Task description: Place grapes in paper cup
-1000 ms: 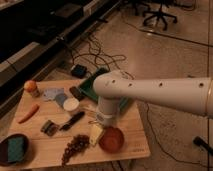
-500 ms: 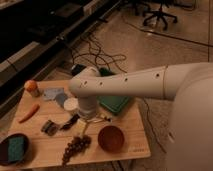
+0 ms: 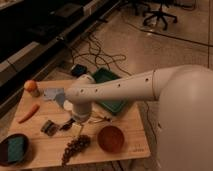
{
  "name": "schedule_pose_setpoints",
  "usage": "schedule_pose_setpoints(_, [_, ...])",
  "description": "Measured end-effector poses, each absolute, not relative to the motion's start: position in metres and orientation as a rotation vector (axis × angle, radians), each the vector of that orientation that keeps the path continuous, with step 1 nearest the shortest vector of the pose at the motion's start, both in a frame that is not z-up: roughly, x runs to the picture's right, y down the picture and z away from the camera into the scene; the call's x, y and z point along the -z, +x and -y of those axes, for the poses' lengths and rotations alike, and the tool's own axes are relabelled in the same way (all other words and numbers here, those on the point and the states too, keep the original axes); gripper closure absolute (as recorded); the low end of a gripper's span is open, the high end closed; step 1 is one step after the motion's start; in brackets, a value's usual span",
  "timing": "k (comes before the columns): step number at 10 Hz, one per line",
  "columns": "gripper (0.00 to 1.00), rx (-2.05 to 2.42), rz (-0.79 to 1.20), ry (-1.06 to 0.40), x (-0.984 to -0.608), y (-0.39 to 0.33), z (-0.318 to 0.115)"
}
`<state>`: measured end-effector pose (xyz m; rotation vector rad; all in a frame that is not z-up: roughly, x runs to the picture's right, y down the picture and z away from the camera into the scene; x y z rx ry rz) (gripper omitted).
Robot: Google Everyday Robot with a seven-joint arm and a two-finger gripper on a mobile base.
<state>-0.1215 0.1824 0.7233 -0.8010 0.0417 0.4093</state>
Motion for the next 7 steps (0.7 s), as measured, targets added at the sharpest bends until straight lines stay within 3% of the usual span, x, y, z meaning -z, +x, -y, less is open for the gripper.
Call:
schedule_pose_setpoints(4, [0.2, -0.398, 0.007, -0.794, -0.724, -0.126, -0.188])
schedule_pose_setpoints(7, [0.2, -0.352, 0.151, -0.787, -0.73, -0.148, -0.224])
